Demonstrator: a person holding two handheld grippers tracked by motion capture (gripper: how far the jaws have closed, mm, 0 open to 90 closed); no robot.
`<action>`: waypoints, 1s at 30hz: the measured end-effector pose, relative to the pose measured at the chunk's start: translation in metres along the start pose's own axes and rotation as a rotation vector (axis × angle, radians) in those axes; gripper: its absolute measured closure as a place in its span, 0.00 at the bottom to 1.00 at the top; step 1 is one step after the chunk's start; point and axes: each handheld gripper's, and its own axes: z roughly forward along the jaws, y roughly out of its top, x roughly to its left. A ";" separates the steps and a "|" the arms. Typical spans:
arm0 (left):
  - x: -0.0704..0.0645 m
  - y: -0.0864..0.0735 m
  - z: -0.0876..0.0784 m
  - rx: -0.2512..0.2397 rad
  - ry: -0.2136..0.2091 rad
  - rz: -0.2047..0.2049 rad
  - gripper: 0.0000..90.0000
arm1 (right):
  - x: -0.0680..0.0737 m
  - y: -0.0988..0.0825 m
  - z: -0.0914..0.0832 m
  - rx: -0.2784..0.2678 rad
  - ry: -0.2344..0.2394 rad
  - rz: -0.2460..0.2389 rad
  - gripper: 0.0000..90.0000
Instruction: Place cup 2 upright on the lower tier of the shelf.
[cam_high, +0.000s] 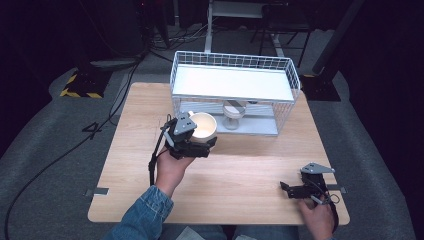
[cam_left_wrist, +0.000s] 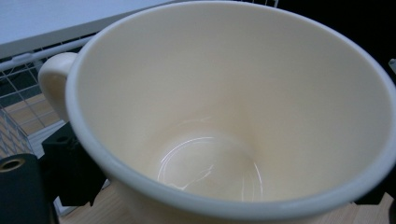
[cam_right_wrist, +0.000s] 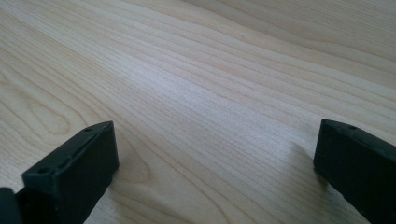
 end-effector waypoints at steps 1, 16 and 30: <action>0.000 0.003 0.001 -0.002 -0.001 0.001 0.10 | 0.000 0.000 0.000 0.000 0.000 0.000 0.00; 0.007 0.054 0.017 -0.053 -0.004 0.021 0.10 | 0.001 0.001 0.001 0.001 -0.004 0.005 0.00; 0.013 0.094 0.041 -0.075 0.019 0.019 0.10 | 0.001 0.001 0.001 0.000 -0.003 0.005 0.00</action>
